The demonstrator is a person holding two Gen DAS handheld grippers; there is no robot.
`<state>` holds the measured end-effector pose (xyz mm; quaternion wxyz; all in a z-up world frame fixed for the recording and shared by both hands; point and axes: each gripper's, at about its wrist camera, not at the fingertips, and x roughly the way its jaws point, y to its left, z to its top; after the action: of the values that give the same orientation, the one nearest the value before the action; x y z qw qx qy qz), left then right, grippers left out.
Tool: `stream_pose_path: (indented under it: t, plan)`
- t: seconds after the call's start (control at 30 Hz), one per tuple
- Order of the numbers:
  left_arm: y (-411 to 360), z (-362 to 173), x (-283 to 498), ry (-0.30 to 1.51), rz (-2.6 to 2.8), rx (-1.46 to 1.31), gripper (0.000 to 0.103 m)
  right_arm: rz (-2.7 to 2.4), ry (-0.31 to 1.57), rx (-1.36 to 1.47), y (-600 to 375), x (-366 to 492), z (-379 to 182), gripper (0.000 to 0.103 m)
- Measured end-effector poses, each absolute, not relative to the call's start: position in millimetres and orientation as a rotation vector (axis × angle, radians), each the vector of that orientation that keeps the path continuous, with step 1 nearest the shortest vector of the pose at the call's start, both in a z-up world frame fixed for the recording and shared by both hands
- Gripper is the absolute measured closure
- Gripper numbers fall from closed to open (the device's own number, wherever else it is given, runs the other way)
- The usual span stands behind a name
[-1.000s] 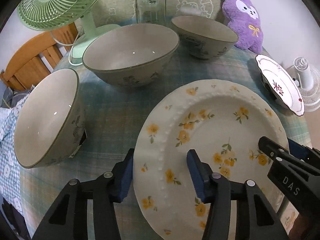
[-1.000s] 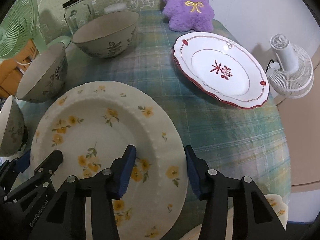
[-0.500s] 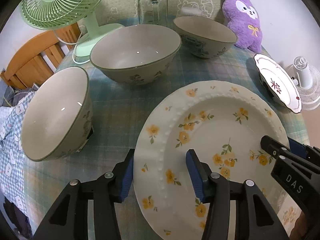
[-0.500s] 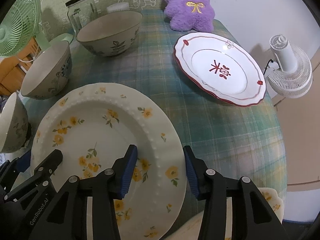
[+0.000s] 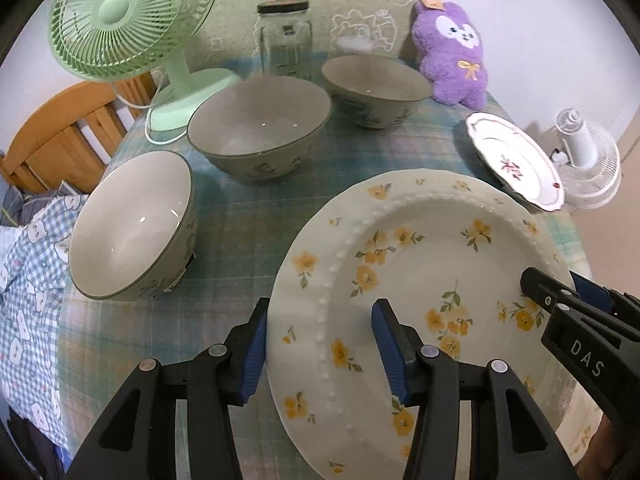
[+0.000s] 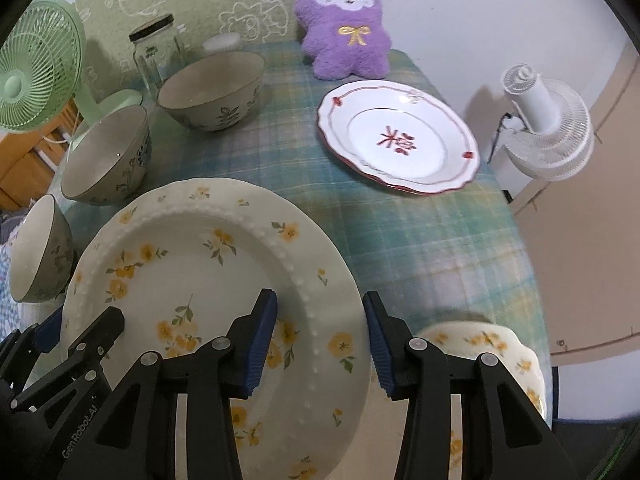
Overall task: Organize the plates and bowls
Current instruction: 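Lift the dotted-rim plate and carry it over the large plate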
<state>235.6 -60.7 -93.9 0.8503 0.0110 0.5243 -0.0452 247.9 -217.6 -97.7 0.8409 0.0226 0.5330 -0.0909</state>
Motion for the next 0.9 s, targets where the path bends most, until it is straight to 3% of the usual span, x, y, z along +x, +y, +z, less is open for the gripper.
stream_pose_path:
  t: [0.9]
  plan:
    - [-143.7,-81.0,143.7,1.075,-0.132,0.053,0.052,-0.243,1.136,0.096,-295.9,143.6,-81.9,0.055]
